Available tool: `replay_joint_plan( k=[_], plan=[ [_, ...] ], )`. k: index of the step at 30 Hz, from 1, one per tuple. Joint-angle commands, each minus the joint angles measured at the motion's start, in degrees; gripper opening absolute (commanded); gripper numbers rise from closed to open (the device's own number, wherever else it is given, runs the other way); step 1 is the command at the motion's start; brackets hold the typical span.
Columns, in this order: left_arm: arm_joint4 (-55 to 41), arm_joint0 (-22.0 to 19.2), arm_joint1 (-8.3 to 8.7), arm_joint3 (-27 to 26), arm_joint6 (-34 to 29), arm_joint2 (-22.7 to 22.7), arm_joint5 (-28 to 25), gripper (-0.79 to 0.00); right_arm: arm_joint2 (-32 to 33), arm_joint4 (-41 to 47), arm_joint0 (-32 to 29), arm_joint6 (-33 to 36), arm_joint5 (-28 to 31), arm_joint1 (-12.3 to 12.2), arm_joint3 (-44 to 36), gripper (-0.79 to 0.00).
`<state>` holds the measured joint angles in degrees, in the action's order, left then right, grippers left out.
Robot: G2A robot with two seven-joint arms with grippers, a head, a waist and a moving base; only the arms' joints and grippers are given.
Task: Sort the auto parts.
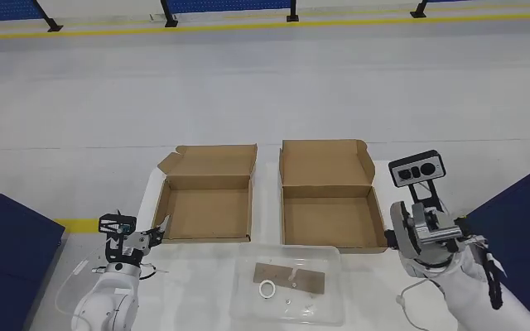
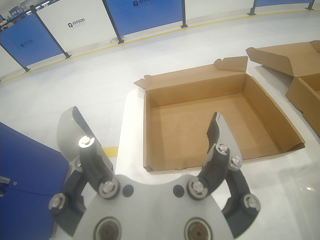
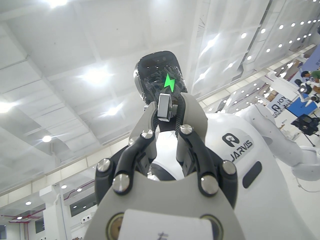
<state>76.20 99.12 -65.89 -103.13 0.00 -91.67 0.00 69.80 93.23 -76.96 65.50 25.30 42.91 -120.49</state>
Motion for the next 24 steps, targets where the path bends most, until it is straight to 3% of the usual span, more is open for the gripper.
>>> replay_joint_plan(
  k=[1,24],
  plan=[
    [0.00,0.00,0.00,0.00,0.00,0.00,0.00,0.000,0.76,1.65,-0.88,0.84,-0.24,0.36,-0.19,-0.785],
    [0.00,0.00,0.00,0.00,0.00,0.00,0.00,0.000,6.65,-7.61,-4.97,-2.43,-4.39,3.36,-0.40,-0.785]
  ],
)
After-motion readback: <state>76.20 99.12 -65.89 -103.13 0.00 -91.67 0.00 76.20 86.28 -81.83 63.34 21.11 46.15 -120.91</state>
